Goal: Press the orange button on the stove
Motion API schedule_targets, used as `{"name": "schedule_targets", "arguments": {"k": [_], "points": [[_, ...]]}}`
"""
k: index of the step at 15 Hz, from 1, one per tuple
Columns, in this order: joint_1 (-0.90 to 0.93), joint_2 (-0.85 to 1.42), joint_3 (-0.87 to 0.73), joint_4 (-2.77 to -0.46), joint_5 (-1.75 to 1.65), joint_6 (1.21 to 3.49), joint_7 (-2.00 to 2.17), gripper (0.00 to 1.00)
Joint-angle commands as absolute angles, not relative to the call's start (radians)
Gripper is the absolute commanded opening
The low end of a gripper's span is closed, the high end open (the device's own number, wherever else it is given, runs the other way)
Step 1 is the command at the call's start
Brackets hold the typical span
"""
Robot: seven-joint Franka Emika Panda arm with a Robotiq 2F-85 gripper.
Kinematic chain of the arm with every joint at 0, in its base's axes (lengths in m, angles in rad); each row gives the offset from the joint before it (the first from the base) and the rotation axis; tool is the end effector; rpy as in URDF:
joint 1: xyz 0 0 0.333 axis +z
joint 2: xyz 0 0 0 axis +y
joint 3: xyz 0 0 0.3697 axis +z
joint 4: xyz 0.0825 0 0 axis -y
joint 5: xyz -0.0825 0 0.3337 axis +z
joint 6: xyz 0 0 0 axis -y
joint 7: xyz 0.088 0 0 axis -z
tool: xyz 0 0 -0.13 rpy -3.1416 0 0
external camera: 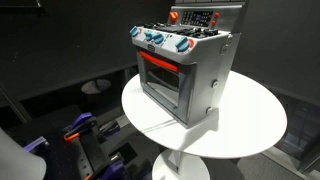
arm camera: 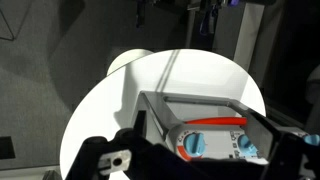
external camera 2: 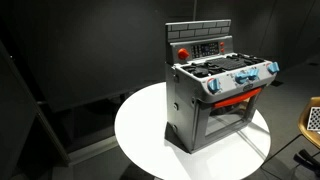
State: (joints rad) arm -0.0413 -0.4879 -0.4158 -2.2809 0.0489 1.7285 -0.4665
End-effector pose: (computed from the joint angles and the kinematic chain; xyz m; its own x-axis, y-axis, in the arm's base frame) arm 0.2883 -0.1669 0.5551 0.9986 0.0506 0.0165 0.0532 -0.9654 -0.2554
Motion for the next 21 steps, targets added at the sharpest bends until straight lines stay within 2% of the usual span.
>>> {"name": "schedule_targets", "arguments": {"k": [1, 12, 21], "points": [[-0.08, -0.479, -0.385, -2.277, 0.065, 1.725, -0.482, 1.0], [-0.082, -0.44, -0.354, -2.252, 0.084, 1.777, -0.463, 1.0], [-0.066, -0.377, -0.266, -2.224, 0.133, 1.993, -0.41, 1.0]]}}
